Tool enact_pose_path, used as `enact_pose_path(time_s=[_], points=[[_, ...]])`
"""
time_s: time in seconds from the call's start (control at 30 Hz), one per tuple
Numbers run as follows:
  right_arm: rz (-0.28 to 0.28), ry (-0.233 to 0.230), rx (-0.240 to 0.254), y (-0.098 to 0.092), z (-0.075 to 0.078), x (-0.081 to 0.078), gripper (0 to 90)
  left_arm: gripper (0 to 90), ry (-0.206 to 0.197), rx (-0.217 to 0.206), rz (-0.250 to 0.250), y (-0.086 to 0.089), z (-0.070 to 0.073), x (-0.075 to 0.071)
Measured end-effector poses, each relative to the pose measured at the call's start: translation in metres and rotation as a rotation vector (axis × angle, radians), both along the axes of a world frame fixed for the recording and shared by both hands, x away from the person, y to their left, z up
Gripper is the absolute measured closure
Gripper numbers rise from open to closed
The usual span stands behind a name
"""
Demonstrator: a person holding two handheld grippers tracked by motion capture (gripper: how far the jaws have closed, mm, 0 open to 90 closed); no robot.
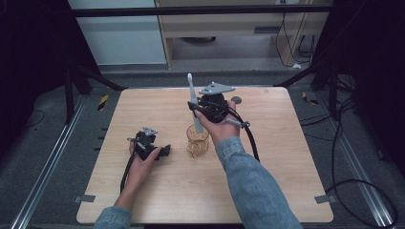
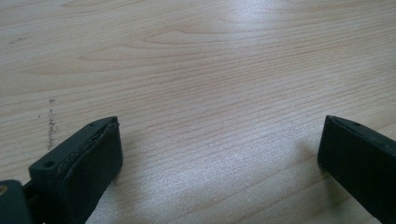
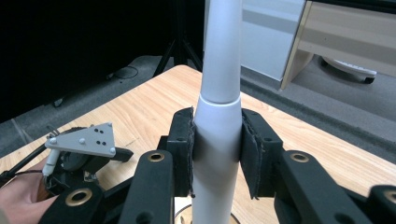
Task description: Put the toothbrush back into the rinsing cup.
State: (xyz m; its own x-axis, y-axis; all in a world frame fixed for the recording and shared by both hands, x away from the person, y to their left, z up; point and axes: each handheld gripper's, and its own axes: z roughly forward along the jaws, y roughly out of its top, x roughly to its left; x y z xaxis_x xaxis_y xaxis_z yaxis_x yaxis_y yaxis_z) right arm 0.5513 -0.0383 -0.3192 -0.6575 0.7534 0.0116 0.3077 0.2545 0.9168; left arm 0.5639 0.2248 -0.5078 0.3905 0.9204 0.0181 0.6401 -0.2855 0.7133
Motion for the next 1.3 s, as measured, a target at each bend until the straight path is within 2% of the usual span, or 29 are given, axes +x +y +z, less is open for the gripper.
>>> enact_pose_path(time_s=[0.23, 0.7, 1.3], points=[[-0.002, 0.017, -0.024, 0.003, -0.014, 0.003, 67.3, 0.0, 0.0, 0.001, 0.001, 0.0, 0.0, 0.0], [-0.024, 0.085, -0.03, 0.003, -0.053, 0.008, 67.3, 0.0, 0.0, -0.001, 0.005, 0.0, 0.0, 0.0], [-0.027, 0.123, -0.059, 0.001, -0.073, 0.008, 67.3, 0.0, 0.002, 0.002, 0.004, 0.0, 0.0, 0.0]])
